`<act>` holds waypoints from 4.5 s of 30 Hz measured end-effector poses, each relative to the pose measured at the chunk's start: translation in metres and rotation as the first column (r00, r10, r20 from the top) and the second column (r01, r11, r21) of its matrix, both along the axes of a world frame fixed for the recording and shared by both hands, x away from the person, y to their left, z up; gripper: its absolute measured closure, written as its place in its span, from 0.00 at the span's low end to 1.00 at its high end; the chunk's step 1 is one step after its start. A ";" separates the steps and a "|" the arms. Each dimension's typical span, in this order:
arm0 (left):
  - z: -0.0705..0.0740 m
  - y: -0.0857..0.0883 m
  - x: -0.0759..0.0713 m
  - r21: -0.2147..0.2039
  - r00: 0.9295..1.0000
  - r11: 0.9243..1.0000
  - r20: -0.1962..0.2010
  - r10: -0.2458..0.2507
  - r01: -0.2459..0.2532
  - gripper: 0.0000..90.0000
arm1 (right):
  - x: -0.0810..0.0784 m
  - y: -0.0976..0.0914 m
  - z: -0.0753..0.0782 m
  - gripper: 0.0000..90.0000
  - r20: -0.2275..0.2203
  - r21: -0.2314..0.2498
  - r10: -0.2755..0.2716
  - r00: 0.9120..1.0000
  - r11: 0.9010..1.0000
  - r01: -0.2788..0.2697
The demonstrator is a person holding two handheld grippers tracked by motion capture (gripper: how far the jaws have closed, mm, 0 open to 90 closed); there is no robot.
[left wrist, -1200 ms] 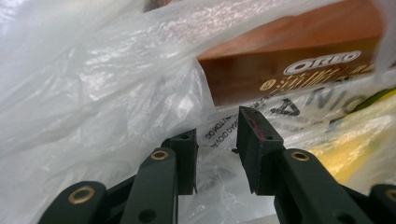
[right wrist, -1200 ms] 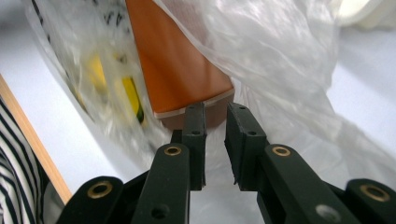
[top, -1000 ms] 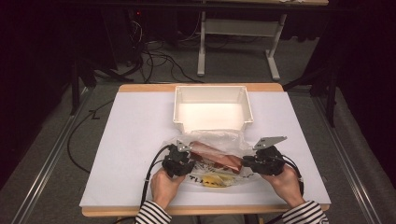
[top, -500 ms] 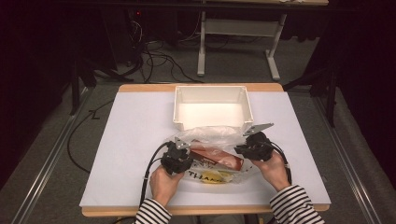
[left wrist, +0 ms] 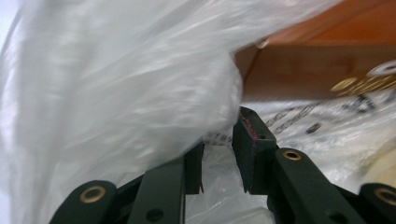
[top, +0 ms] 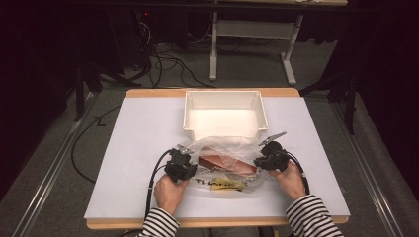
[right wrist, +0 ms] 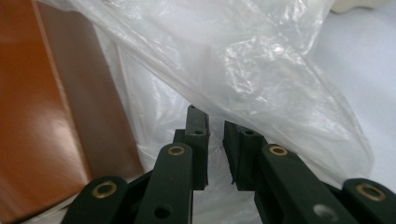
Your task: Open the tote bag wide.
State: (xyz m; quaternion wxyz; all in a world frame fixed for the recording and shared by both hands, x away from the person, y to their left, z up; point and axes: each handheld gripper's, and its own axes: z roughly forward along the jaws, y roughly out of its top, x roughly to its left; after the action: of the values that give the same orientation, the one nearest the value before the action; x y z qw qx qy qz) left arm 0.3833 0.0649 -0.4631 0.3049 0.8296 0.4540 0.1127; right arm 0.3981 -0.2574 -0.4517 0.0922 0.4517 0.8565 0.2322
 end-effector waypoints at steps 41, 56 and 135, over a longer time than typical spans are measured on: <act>0.004 0.018 0.025 0.134 0.997 0.988 -0.017 0.077 -0.074 0.97 | -0.003 -0.011 0.000 0.93 0.002 -0.065 -0.032 0.999 0.997 0.032; 0.007 0.037 0.015 0.127 0.997 0.989 -0.012 0.074 -0.072 0.99 | -0.004 -0.014 0.001 0.93 -0.002 -0.099 -0.038 0.999 0.994 0.038; 0.005 0.017 -0.022 -0.028 0.996 0.998 0.081 -0.047 0.049 0.55 | -0.014 0.077 0.018 0.47 0.004 -0.012 0.391 0.921 0.921 -0.390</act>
State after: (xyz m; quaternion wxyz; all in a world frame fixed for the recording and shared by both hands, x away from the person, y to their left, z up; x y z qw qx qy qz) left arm 0.3610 0.0817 -0.4576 0.3381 0.8303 0.4230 0.1320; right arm 0.3836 -0.1802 -0.4335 0.0492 0.2708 0.9302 0.2427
